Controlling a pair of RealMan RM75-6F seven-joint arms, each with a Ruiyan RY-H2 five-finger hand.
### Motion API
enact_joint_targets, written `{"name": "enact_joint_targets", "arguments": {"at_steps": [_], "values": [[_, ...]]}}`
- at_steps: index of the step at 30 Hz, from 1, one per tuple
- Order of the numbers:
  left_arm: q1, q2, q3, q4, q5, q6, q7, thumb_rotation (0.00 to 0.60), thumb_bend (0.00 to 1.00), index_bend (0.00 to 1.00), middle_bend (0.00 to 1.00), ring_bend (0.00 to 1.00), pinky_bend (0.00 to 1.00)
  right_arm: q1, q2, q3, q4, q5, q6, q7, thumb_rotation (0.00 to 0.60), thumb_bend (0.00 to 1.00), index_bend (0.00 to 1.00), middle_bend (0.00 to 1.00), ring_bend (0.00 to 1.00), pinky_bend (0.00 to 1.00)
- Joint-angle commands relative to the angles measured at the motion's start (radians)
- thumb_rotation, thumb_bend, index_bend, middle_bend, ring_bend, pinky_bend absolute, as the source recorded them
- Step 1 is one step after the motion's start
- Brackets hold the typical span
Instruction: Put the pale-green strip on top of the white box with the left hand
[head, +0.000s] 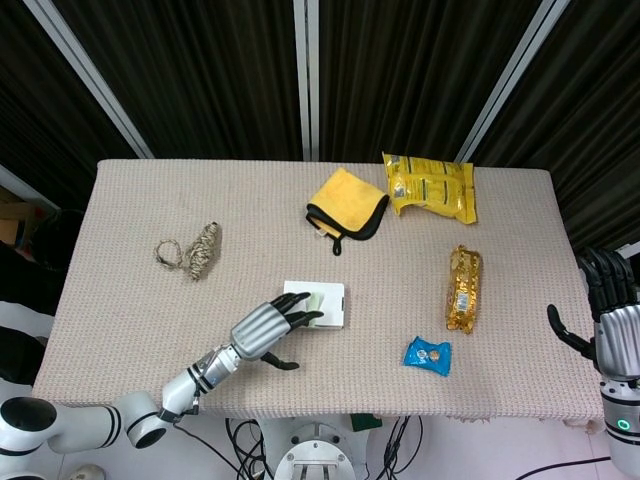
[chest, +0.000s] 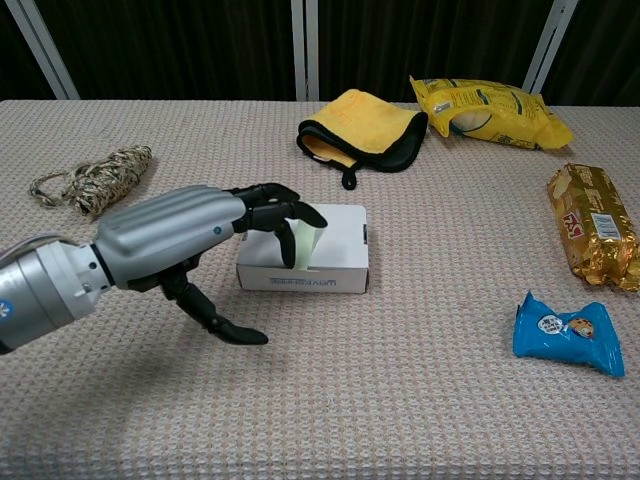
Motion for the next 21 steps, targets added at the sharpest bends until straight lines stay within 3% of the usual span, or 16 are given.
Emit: {"name": "enact_joint_targets", "arguments": {"at_steps": [1,21], "values": [[0.0,-0.001,-0.001,0.002,0.001,0.002,-0.003,0.457,0.03,0.15,0.38,0.04,0.16,0.0,-0.001,0.0,0.001,0.0,0.0,-0.002,0.6,0.34,0.0,0.0,0.0,0.0],[-0.012,-0.017,-0.014,0.02,0.009,0.007,-0.024,0.457,0.04,0.15,0.36,0.04,0.16,-0.001,0.0,0.0,0.004,0.003,0.0,0.003,0.6,0.34,0.0,0.0,0.0,0.0]]}}
